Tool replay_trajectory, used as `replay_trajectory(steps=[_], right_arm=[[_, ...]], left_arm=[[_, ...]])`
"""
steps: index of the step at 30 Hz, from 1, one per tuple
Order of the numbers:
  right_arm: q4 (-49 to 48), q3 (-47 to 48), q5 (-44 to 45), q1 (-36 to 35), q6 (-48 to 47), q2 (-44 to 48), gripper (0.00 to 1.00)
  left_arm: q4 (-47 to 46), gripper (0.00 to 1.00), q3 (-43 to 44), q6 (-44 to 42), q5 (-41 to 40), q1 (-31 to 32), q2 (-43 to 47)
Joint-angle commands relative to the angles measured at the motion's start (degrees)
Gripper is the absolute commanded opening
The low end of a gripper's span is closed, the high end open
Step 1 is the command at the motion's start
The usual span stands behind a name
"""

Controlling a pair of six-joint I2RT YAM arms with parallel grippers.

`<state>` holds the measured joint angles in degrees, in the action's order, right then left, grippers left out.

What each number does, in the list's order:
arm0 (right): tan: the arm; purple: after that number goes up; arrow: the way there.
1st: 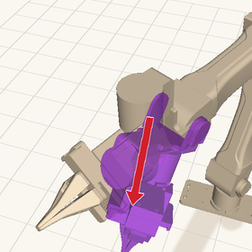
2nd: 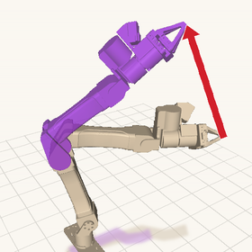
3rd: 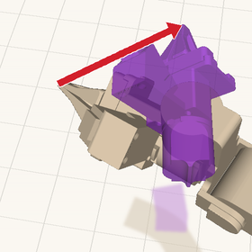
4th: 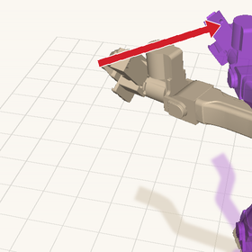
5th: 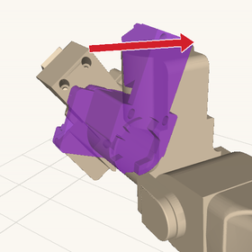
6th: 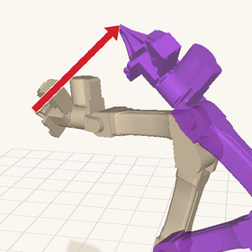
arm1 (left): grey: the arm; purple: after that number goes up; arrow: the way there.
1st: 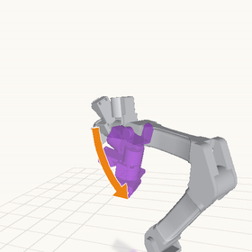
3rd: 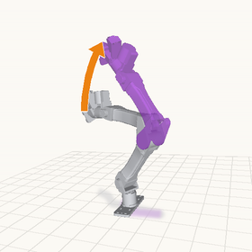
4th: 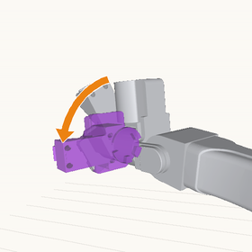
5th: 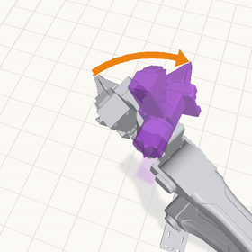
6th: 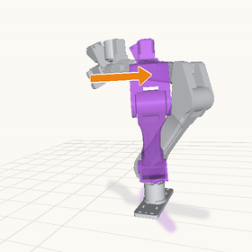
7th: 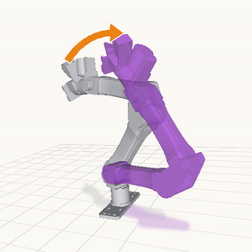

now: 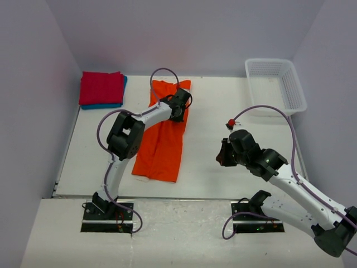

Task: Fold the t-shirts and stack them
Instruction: Rotate the tshirt 90 degrees

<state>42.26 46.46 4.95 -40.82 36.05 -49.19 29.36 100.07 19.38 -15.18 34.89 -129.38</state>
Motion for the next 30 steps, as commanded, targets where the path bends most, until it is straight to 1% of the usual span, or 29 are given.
replay_trajectory(steps=[1,3,7,10,12,18,21,23,26,27,29,30], right_arm=[[-1.48,0.12,0.15,-0.05,0.6,-0.64,0.0],[-1.57,-0.05,0.24,-0.14,0.68,-0.99,0.0],[-2.44,-0.49,-0.12,-0.14,0.95,-1.78,0.0],[-3.49,-1.45,-0.55,-0.14,1.21,-2.58,0.0],[-4.29,-2.24,-0.91,-0.05,1.83,-2.93,0.0],[-8.07,-5.14,-0.82,-0.05,3.93,-4.42,0.0],[-9.82,-5.94,1.81,-0.05,6.3,-5.48,0.0],[-12.19,-7.34,1.64,-0.05,7.01,-7.05,0.0],[-15.27,-8.05,-0.2,0.04,7.54,-10.48,0.15],[-15.97,-8.05,-0.29,-0.05,7.63,-12.84,0.18],[-16.59,-8.49,-0.73,-0.05,7.98,-14.44,0.24],[-17.9,-8.92,-0.91,-0.05,8.07,-14.97,0.32]], left_arm=[[0.17,0.01,2.05,-0.21,6.98,0.26,-4.91],[-0.36,0.01,3.72,-0.3,8.84,0.26,-7.37],[-1.32,0.01,8.55,-0.39,16.66,0.26,-12.02],[-2.47,0.01,12.86,0.22,19.73,0.35,-15.37],[-2.82,0.01,15.84,0.75,19.92,0.35,-17.3],[-6.94,0.03,16.65,1.45,21.25,0.26,-15.38],[-7.48,0.05,16.65,1.28,21.16,0.09,-13.36],[-7.57,0.08,16.47,1.02,20.89,0.09,-11.69],[-7.65,0.14,15.51,0.23,20.28,0.0,-8.96],[-7.74,0.15,14.98,-0.21,20.02,0.0,-8.09],[-7.92,0.23,14.45,-0.92,20.01,-0.18,-5.89],[-7.66,0.25,14.54,-1.35,19.58,-0.09,-5.36]])
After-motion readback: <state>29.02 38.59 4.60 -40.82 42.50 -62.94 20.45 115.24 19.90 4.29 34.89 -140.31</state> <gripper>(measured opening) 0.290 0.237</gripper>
